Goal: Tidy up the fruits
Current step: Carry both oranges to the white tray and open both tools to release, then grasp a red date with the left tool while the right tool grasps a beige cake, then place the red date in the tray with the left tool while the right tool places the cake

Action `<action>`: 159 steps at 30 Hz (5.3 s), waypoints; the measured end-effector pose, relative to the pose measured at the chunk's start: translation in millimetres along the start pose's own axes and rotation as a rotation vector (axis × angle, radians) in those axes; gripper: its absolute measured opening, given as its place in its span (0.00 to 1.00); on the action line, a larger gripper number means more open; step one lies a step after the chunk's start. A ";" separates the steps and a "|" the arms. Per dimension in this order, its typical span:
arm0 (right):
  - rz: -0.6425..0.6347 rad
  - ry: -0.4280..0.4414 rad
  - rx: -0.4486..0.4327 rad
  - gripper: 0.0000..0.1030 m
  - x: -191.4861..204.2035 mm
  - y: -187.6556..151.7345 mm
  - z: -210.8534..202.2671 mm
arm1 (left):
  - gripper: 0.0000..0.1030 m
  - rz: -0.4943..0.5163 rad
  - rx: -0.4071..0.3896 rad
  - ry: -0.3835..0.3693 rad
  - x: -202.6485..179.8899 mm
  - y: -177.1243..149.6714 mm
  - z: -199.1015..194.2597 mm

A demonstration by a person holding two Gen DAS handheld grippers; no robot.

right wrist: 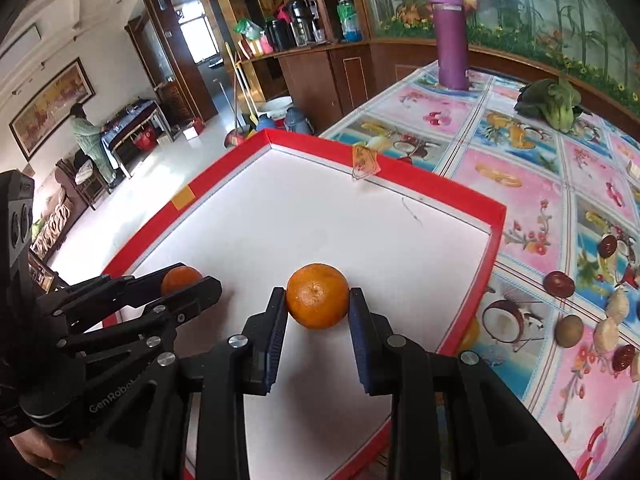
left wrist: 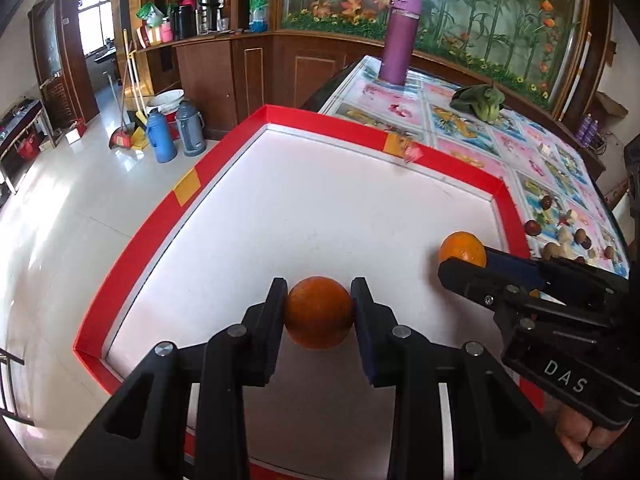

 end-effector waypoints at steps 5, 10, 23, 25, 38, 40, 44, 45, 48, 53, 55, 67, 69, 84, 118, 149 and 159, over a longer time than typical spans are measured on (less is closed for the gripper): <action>-0.005 -0.025 0.013 0.29 5.1 5.6 8.0 | 0.40 -0.011 -0.014 0.041 6.2 2.0 -4.1; 0.006 -0.015 0.041 0.32 4.9 7.4 7.5 | 0.53 -0.026 0.007 0.072 11.6 1.1 -1.3; 0.082 0.028 -0.183 0.50 -72.0 -23.2 -95.8 | 0.75 0.098 -0.100 0.051 -50.2 5.9 -50.8; 0.104 0.000 -0.209 0.50 -97.6 -36.5 -112.1 | 0.75 0.157 -0.111 0.031 -75.5 1.9 -56.8; 0.257 -0.179 -0.126 0.50 -222.0 -117.1 -130.6 | 0.76 0.440 0.022 -0.094 -217.3 -25.4 -24.2; 0.246 -0.194 -0.116 0.50 -225.4 -116.1 -126.6 | 0.76 0.459 0.039 -0.108 -230.4 -28.0 -19.5; 0.234 -0.221 -0.078 0.49 -235.4 -111.9 -114.4 | 0.76 0.498 0.060 -0.119 -249.5 -29.3 -12.4; 0.234 -0.219 -0.073 0.46 -238.0 -110.6 -111.0 | 0.76 0.502 0.065 -0.123 -252.0 -29.4 -11.3; 0.238 -0.247 -0.033 0.36 -247.2 -107.6 -98.7 | 0.76 0.526 0.091 -0.153 -262.9 -30.2 -6.6; 0.238 -0.208 -0.027 0.31 -249.2 -106.8 -93.6 | 0.76 0.587 0.131 -0.206 -287.9 -30.0 4.6; 0.232 -0.213 -0.028 0.31 -249.4 -106.2 -94.1 | 0.75 0.616 0.144 -0.229 -298.6 -30.2 9.0; 0.453 -0.160 -0.096 0.28 -293.4 -119.4 -120.9 | 0.46 0.715 0.169 -0.233 -340.3 -21.9 31.8; 0.484 -0.140 -0.107 0.28 -297.7 -120.8 -124.3 | 0.43 0.743 0.157 -0.217 -344.8 -18.9 34.0; 0.510 -0.094 -0.127 0.28 -298.1 -118.6 -127.4 | 0.29 0.792 0.155 -0.195 -358.3 -11.7 52.2; 0.234 -0.092 -0.277 0.28 -167.0 -51.3 -124.3 | 0.29 0.178 -0.243 0.063 -105.1 22.8 -79.5; -0.040 0.011 -0.041 0.28 7.0 -9.4 -19.2 | 0.29 0.043 -0.164 0.226 4.6 12.5 -33.3; -0.040 -0.025 0.005 0.28 4.6 -15.7 -3.4 | 0.30 0.054 -0.172 0.286 9.3 11.8 -29.8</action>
Point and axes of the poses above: each gripper's, at about its wrist camera, not at the fingertips, and z roughly the way its jaws point, x to its left, y to its top, the point moved 10 cm from there along z, roughly the way its jaws point, and after that the axes turned 15 degrees about x, right-handed, at the moved point
